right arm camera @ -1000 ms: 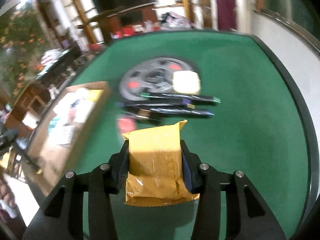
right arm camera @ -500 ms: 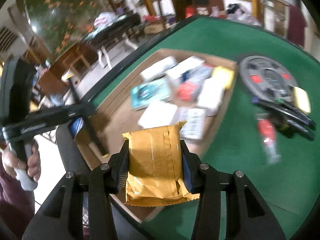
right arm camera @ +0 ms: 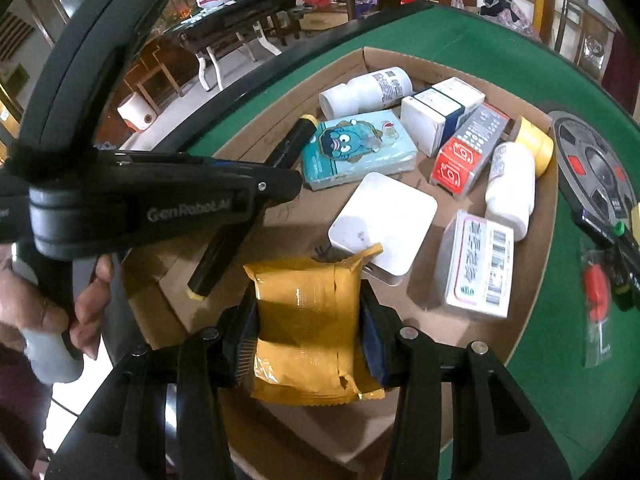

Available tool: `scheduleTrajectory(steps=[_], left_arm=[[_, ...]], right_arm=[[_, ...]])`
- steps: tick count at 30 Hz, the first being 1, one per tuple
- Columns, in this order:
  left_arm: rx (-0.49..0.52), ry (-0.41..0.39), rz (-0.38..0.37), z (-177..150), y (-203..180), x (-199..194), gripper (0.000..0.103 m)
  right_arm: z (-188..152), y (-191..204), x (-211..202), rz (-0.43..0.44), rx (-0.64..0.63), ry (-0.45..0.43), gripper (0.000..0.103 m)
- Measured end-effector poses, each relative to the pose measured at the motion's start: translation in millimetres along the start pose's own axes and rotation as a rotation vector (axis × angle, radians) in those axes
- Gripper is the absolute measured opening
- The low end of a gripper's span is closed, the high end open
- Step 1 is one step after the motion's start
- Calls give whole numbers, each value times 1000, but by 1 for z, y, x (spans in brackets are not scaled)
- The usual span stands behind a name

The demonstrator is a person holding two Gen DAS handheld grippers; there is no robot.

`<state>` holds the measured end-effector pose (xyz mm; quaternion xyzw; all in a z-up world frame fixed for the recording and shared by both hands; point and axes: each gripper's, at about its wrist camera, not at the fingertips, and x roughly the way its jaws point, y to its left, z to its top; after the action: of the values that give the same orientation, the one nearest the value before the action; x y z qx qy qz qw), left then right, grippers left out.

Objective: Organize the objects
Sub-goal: 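Carry the marker and envelope over the cardboard box with both tools, then open both tools to drop the marker and envelope into the box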

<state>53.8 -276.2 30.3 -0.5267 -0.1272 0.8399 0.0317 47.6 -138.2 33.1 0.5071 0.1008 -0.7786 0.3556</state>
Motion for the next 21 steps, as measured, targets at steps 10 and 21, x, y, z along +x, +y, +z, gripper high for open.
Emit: scheduleTrajectory(steps=[10,21], left_arm=[[-27,-155,-1,-14,5,-54,53],[-126,-259,-13,-17,25,-87,58]], right_arm=[[17,3,15,-34,-16,-13,44],[25,10,18,-25,-27,10,47]])
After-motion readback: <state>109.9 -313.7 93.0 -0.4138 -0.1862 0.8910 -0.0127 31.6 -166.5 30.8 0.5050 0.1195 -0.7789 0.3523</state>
